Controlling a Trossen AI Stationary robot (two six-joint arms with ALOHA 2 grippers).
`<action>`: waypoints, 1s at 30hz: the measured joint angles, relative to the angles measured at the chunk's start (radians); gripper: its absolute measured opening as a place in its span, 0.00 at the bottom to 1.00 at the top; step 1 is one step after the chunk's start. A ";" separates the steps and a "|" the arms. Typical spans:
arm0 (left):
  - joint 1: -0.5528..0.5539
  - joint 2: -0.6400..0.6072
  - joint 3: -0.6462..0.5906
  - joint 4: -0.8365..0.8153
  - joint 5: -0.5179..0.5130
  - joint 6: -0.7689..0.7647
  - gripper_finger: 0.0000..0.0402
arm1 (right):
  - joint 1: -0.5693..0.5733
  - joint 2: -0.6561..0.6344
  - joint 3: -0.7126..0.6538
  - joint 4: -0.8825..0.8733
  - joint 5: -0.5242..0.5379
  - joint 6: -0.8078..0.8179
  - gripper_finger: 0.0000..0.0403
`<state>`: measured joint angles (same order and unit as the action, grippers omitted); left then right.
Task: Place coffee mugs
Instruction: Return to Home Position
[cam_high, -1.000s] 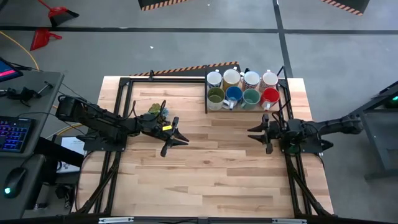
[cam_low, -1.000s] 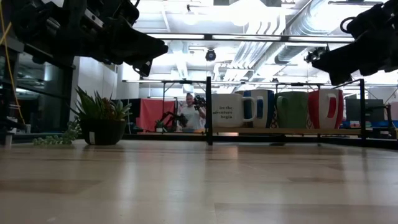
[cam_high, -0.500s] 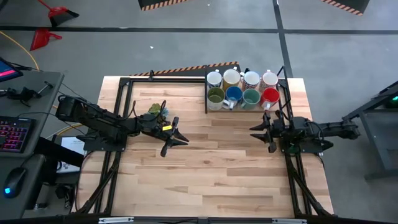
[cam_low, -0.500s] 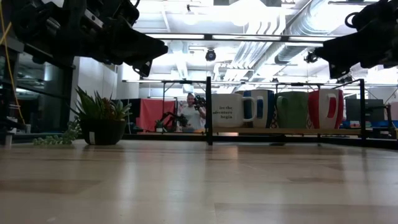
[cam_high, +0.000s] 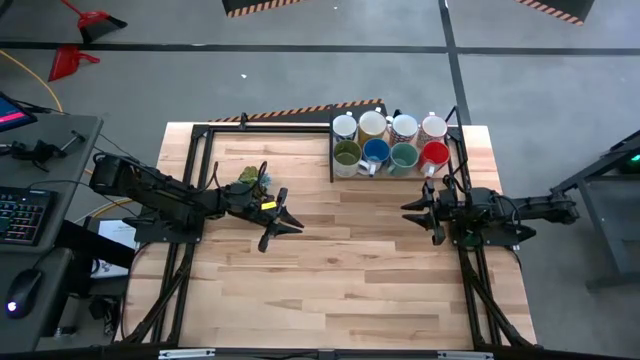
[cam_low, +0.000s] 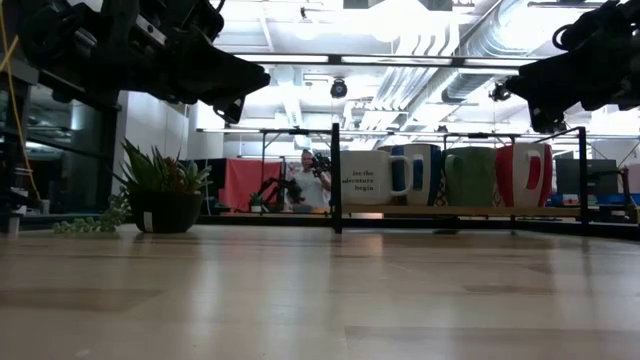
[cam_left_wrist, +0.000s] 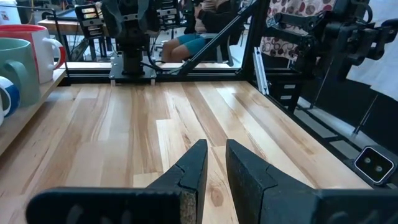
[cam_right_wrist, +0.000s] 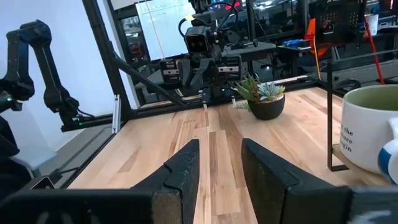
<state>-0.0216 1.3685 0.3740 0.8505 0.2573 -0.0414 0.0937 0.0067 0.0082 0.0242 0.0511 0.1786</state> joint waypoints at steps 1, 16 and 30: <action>0.000 0.000 0.000 0.000 0.000 0.000 0.13 | 0.000 0.000 0.000 0.000 0.000 0.001 0.27; 0.000 0.000 0.000 0.000 0.000 0.000 0.13 | 0.000 0.000 0.000 0.000 0.001 0.004 0.27; 0.002 -0.034 -0.001 -0.017 0.001 -0.070 0.13 | 0.000 0.001 0.000 0.000 0.001 0.004 0.27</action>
<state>-0.0200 1.3350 0.3728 0.8336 0.2587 -0.1112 0.0937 0.0074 0.0082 0.0246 0.0521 0.1826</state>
